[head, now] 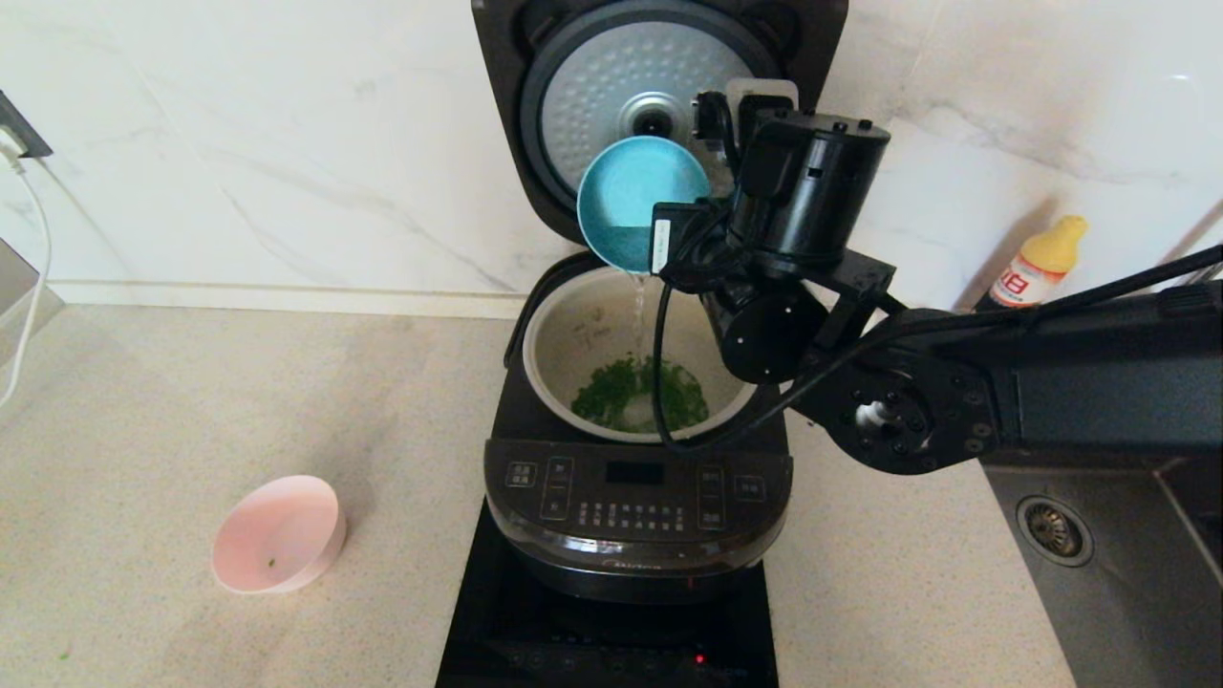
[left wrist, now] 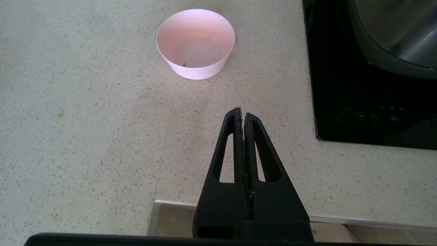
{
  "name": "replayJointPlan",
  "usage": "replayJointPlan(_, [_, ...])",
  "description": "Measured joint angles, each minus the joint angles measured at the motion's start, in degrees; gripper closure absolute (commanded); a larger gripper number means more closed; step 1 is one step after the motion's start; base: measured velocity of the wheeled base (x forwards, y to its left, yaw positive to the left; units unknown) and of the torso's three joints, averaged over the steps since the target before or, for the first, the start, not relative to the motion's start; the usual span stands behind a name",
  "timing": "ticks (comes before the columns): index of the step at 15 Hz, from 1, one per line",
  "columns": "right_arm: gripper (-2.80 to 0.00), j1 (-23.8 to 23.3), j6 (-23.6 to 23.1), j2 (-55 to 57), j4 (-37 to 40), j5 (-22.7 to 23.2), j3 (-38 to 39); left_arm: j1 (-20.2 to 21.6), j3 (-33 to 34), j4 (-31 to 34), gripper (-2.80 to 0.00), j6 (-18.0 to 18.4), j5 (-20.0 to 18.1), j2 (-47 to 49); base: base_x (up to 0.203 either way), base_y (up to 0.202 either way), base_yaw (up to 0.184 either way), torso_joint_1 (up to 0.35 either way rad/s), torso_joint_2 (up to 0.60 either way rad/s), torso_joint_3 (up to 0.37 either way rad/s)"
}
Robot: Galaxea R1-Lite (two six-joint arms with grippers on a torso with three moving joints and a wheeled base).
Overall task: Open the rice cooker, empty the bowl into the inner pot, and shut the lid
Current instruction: Pour the water from the bowl into the rice cooker
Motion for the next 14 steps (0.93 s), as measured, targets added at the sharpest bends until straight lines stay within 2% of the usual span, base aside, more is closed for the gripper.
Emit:
replayJointPlan(4, [0.00, 0.39, -9.70, 1.35, -17.26, -0.01, 5.63, 0.00, 0.00, 0.01, 0.00, -0.04, -0.02, 0.00, 0.000, 0.000, 0.000, 0.000, 0.00, 0.000])
replayJointPlan(5, [0.00, 0.50, -10.76, 1.96, -20.23, 0.02, 6.63, 0.00, 0.00, 0.00, 0.00, -0.02, -0.02, 0.00, 0.000, 0.000, 0.000, 0.000, 0.00, 0.000])
replayJointPlan(11, [0.00, 0.88, -11.59, 4.56, -23.03, 0.43, 7.59, 0.00, 0.00, 0.02, 0.00, -0.04, -0.01, 0.00, 0.000, 0.000, 0.000, 0.000, 0.00, 0.000])
replayJointPlan(14, [0.00, 1.05, -15.26, 6.33, -28.89, 0.52, 7.37, 0.00, 0.00, 0.02, 0.00, -0.04, -0.02, 0.00, 0.000, 0.000, 0.000, 0.000, 0.00, 0.000])
